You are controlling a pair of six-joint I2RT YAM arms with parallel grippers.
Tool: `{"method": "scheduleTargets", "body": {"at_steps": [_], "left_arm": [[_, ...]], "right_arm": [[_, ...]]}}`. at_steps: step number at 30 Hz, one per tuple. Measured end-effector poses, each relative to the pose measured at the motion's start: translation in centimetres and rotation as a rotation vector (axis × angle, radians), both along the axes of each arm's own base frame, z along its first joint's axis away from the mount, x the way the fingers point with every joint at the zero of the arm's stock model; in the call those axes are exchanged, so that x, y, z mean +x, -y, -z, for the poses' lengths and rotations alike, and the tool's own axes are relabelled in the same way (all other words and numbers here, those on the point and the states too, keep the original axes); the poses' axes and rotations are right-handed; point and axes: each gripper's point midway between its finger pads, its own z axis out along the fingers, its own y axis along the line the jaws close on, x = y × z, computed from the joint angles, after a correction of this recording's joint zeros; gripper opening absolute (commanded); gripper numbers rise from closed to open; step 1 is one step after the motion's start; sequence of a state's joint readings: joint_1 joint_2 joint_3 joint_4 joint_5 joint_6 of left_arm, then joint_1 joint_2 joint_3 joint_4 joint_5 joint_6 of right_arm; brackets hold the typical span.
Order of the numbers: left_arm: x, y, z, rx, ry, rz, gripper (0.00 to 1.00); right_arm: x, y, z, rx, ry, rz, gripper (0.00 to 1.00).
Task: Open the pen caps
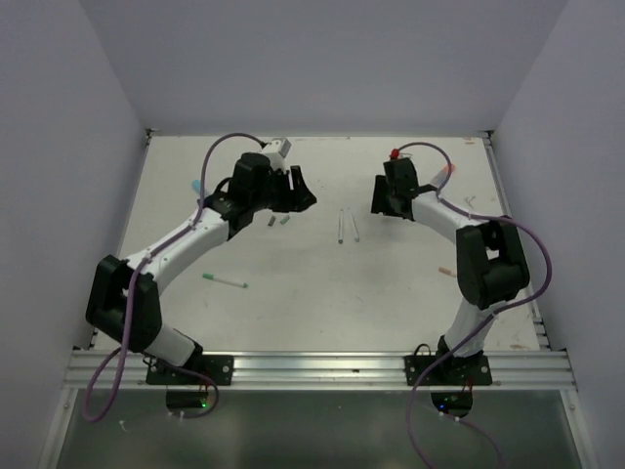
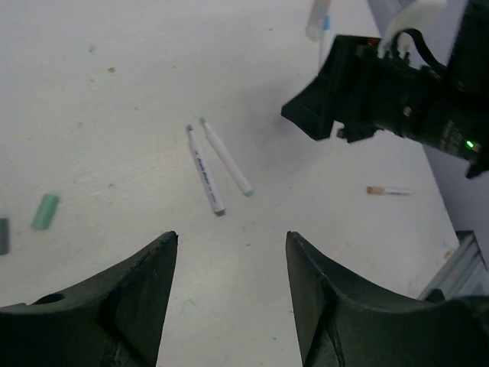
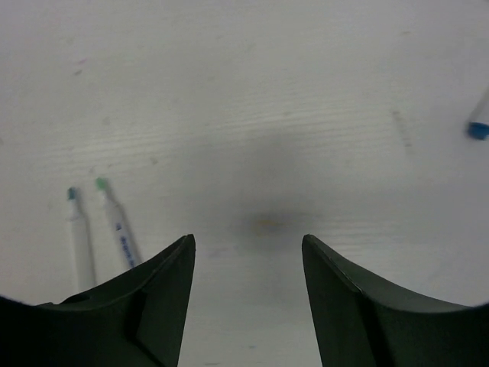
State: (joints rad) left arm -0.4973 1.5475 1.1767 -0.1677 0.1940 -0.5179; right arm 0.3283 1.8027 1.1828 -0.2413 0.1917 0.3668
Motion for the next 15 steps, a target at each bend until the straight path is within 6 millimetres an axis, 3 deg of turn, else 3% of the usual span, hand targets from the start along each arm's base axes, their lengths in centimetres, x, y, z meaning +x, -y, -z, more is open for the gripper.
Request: {"method": "scheduleTargets", "body": {"at_steps": [3, 6, 8, 15], "left_arm": [[-3.3, 1.8, -2.4, -0.106, 0.055, 0.079, 0.64], [-6.6, 2.8, -2.7, -0.168, 0.061, 0.150, 0.65], [-8.0, 2.9, -2.2, -0.184, 0.044, 0.173, 0.66], [-10.2, 2.7, -0.7, -0.225, 0.013, 0.220, 0.66]], "right_arm": [[0.7, 5.7, -0.8, -0.051, 0.000, 0.163, 0.64], [-0.1, 10.4, -1.1, -0.067, -0.016, 0.304, 0.64], [-1.7, 13.3, -1.5, -0.078, -0.027, 0.396, 0.66], [-6.5, 17.5, -3.5, -0.073, -0.029, 0.556, 0.66]]}}
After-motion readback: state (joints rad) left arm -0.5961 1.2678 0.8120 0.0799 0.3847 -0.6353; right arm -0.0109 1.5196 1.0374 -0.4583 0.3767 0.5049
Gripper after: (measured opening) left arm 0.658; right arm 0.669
